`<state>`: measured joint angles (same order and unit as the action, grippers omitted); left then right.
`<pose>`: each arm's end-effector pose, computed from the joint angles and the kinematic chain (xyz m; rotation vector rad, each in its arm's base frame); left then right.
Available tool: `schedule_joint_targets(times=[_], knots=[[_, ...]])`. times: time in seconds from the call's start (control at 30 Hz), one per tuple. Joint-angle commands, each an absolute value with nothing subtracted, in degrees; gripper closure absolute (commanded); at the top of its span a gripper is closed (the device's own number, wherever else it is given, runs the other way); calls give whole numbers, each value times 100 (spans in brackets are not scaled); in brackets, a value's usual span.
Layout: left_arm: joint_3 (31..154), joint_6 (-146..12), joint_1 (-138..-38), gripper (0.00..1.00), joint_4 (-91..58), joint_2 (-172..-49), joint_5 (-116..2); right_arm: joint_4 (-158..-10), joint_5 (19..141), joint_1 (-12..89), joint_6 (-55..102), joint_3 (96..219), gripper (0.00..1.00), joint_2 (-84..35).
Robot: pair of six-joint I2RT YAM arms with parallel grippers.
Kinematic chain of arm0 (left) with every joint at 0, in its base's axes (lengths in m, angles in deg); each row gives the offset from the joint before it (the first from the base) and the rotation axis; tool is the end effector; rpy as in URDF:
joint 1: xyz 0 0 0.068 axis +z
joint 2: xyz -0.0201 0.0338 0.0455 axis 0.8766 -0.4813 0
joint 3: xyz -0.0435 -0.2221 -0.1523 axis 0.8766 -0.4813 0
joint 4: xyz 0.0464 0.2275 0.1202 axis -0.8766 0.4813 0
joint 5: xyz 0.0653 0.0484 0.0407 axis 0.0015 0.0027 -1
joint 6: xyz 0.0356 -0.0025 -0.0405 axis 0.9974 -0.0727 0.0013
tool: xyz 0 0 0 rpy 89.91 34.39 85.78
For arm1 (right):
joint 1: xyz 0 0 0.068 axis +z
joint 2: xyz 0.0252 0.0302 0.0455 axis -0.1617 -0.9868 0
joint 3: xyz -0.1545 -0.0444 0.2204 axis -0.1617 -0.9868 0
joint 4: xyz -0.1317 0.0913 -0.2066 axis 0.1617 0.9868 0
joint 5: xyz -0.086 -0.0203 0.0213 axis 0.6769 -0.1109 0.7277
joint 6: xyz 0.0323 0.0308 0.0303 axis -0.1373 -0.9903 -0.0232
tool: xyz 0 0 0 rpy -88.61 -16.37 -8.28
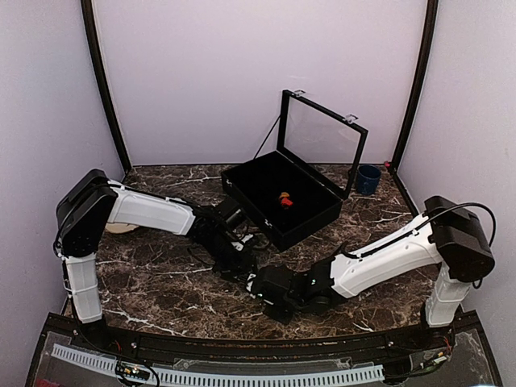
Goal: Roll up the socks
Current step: Roll the sock at the center of the board.
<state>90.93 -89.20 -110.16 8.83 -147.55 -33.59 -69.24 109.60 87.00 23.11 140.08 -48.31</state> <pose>0.2395 -0.3034 0.1440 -0.5645 -2.8607 1.0440 0.0872 0.3379 0.1354 -1.3664 2.1408 0.0662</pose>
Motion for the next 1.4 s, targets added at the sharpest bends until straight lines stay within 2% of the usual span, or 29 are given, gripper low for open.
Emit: schedule_joint_targets(times=[0.0, 0.5, 0.83, 1.37], knots=[[8842, -9122, -10936, 54, 875, -14348, -3628, -6833, 10503, 8562, 2026, 13682, 100, -4884], [8380, -9475, -10755, 51, 420, -13753, -3982, -7987, 9428, 8084, 841, 12549, 100, -4183], [7740, -9551, -10755, 50, -615, -13306, -3864, -9346, 8372, 7684, -160, 11459, 100, -3804], [7827, -8609, -11334, 47, -1041, -13528, -3649, -11305, 6881, 7106, -1410, 10339, 100, -4211]])
